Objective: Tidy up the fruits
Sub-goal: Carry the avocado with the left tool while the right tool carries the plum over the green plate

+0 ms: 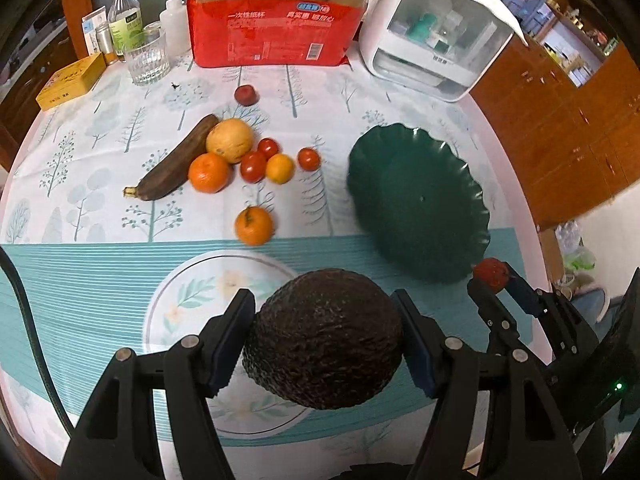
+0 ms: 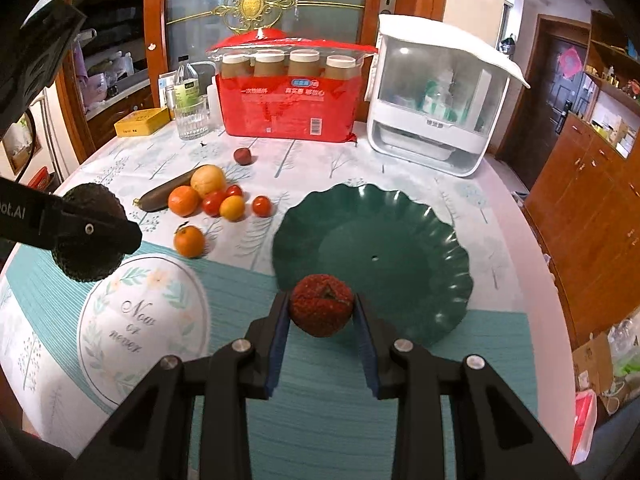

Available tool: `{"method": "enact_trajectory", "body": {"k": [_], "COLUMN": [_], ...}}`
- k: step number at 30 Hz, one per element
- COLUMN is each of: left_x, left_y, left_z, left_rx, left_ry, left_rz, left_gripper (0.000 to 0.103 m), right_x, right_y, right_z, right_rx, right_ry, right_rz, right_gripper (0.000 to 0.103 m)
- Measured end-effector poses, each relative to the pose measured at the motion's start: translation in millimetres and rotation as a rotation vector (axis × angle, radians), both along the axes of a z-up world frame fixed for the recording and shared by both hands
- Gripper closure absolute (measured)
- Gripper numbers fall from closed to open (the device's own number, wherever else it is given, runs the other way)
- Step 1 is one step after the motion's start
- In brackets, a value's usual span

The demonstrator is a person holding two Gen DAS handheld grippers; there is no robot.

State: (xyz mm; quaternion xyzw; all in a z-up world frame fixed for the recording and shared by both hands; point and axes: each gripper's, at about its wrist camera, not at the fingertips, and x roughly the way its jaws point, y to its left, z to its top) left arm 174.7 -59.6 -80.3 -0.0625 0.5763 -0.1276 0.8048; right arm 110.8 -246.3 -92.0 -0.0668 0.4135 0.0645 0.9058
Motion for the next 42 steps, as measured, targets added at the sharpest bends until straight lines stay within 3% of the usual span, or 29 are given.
{"method": "enact_trajectory", "body": {"k": [12,20,38,42], "left_x": [26.9,54.6,79.9,80.2], "left_y": [-73.6,-116.1,-156.9,-156.9], "left_z": [-14.3,-46.2,-94.3,-84.2], "left_rx": [-0.017,-0.047,0.023,0.017], "left_ry": [-0.024,-0.015,-0.007,-0.067], "left_rz": [0.028,0.009,-0.059,-0.079], "left_gripper": [0.035,0.035,0.035,0.036], "right_x": [39.0,63.0,81.9,82.8], "right_y": [-71.0,-105.1,-110.2,-111.2], "right_z": [-19.3,-50.6,-86.4,-88.3], "right_rx": [0.029,0.077,0.166,0.169], "right_ry": [0.035,0.109,0.186,0.193], "right_rz": [0.024,0.038,0.095,0.09], "right_gripper": [0.07,0.07,0.07,0.07]}}
